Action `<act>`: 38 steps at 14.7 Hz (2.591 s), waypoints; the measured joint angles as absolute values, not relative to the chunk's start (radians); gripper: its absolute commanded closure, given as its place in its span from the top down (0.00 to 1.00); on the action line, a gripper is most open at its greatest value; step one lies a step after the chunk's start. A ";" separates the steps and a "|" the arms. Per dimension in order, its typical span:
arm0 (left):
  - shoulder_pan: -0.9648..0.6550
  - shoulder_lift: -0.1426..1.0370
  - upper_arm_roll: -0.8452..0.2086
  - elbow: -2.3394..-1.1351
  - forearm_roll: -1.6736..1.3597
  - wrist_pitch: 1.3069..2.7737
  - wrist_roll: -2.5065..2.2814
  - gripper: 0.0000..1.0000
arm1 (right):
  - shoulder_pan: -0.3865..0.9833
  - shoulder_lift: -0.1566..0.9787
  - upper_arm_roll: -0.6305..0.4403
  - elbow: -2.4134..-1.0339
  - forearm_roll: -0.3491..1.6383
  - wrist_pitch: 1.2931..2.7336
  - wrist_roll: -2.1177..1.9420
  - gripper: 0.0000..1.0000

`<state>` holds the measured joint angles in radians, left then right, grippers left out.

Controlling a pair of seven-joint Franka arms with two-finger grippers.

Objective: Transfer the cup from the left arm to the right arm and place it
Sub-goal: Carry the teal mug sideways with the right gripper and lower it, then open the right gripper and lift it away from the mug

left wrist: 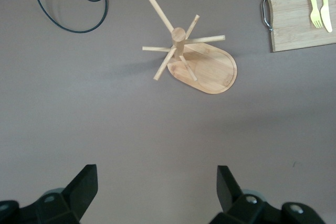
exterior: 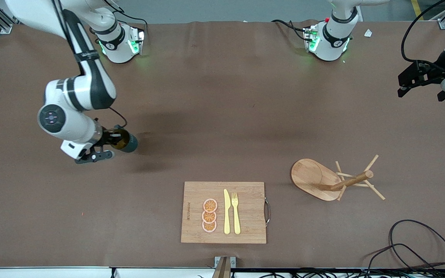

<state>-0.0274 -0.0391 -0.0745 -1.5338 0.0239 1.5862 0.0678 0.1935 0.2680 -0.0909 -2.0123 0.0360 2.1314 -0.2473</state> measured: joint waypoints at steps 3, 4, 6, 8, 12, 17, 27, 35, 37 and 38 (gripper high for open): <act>-0.026 0.003 -0.074 -1.500 0.024 1.584 0.068 1.00 | 0.077 0.267 -0.092 -2.013 0.035 2.157 -0.609 0.00; -0.025 0.013 -0.074 -1.495 0.024 1.583 0.067 1.00 | 0.042 0.267 -0.092 -2.014 0.030 2.176 -0.721 0.00; -0.025 0.021 -0.074 -1.492 0.024 1.581 0.064 1.00 | -0.014 0.268 -0.091 -2.016 0.016 2.227 -0.935 0.00; -0.024 0.021 -0.074 -1.492 0.024 1.578 0.059 1.00 | -0.056 0.280 -0.091 -2.026 0.013 2.293 -1.141 0.00; -0.020 0.021 -0.071 -1.490 0.024 1.575 0.058 1.00 | -0.087 0.345 -0.089 -2.033 0.013 2.393 -1.333 0.00; -0.017 0.021 -0.068 -1.489 0.024 1.574 0.035 1.00 | -0.086 0.396 -0.077 -2.034 0.006 2.430 -1.373 0.00; -0.017 0.040 -0.068 -1.487 0.024 1.574 -0.001 1.00 | -0.069 0.426 -0.071 -2.032 -0.001 2.464 -1.403 1.00; -0.017 0.041 -0.068 -1.483 0.024 1.574 -0.001 1.00 | -0.072 0.326 -0.080 -1.815 -0.001 2.011 -1.057 1.00; -0.017 0.042 -0.068 -1.483 0.024 1.574 -0.001 1.00 | -0.072 0.283 -0.079 -1.795 -0.001 1.948 -0.912 1.00; -0.017 0.042 -0.068 -1.483 0.024 1.574 -0.001 1.00 | -0.071 0.261 -0.077 -1.792 -0.001 1.928 -0.849 1.00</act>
